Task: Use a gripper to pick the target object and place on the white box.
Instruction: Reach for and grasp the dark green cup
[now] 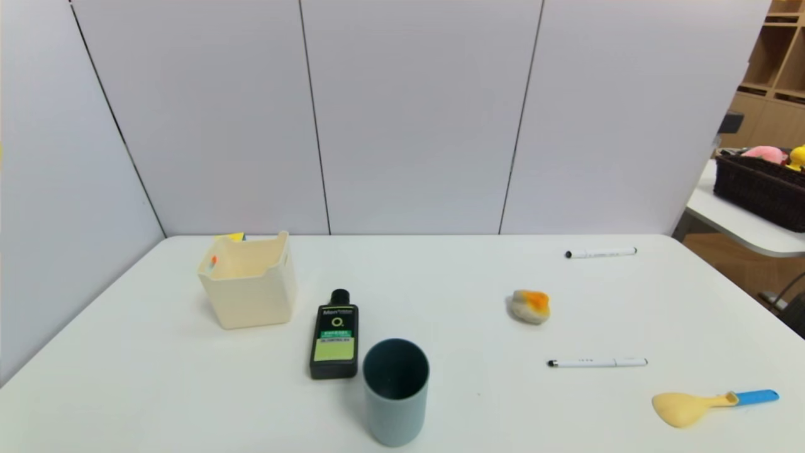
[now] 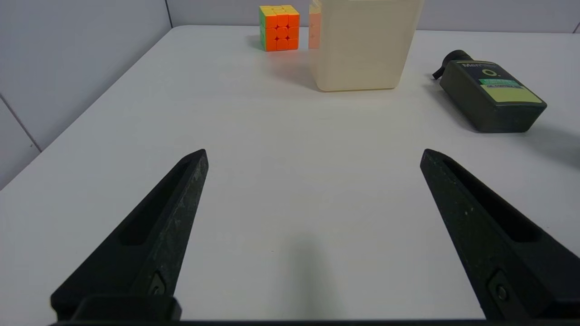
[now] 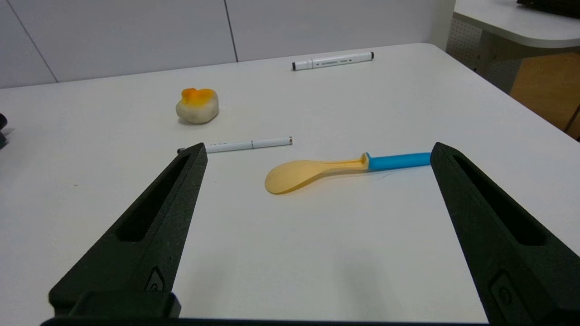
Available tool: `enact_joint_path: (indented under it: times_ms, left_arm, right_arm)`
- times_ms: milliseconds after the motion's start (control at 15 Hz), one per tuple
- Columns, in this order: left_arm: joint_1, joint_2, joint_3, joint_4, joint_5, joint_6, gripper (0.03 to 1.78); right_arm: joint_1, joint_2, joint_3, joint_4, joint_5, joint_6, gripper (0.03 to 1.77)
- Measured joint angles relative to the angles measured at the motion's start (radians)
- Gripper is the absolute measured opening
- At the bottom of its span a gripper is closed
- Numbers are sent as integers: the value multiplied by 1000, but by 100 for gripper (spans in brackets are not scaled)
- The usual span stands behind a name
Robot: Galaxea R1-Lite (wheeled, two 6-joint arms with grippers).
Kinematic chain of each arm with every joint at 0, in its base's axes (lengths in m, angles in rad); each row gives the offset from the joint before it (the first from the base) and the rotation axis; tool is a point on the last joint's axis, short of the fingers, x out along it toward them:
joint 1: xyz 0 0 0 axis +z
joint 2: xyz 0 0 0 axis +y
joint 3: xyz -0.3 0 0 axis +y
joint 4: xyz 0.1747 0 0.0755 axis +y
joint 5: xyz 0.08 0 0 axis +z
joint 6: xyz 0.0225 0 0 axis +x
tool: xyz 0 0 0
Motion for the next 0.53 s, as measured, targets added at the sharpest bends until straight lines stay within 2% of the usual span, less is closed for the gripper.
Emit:
enact_joint_path:
  times_ms: [533]
  left_arm:
    - [0,0,0,0,0,-5,169]
  right_arm:
    - [0,0,0,0,0,1,170]
